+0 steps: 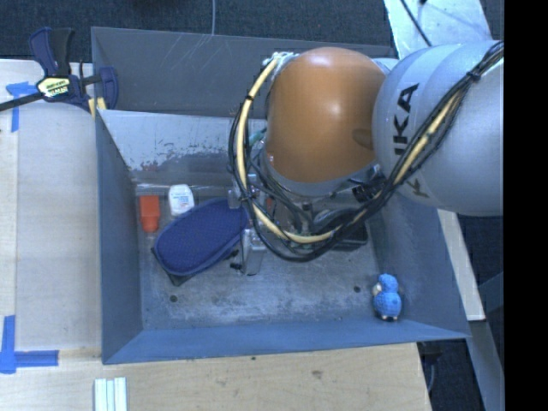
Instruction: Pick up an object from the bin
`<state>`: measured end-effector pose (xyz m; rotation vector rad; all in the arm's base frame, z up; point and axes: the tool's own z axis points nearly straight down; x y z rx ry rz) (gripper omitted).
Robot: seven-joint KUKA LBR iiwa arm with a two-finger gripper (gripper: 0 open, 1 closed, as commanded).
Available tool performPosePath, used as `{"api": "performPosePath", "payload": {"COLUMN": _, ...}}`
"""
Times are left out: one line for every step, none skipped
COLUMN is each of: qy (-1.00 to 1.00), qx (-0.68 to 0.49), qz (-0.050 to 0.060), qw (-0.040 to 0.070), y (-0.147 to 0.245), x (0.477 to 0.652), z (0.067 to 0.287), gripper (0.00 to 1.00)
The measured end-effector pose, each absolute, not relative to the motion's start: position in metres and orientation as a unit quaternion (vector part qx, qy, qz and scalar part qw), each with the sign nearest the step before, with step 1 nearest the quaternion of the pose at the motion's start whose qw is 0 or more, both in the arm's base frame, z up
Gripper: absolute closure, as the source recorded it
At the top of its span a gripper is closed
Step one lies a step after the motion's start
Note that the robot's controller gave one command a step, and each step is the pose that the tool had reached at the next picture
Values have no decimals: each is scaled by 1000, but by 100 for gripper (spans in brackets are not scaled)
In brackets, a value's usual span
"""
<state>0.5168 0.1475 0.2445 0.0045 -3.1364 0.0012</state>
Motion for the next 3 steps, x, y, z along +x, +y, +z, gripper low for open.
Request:
{"api": "performPosePath", "payload": {"qy": -1000, "qx": 21, "qz": -1, "qw": -2, "y": 179, "x": 532, "z": 78, "gripper": 0}}
{"api": "performPosePath", "payload": {"qy": -1000, "qx": 20, "qz": -2, "qw": -4, "y": 180, "x": 533, "z": 83, "gripper": 100}}
{"api": "performPosePath", "payload": {"qy": -1000, "qx": 17, "qz": -2, "qw": -5, "y": 178, "x": 534, "z": 209, "gripper": 100}}
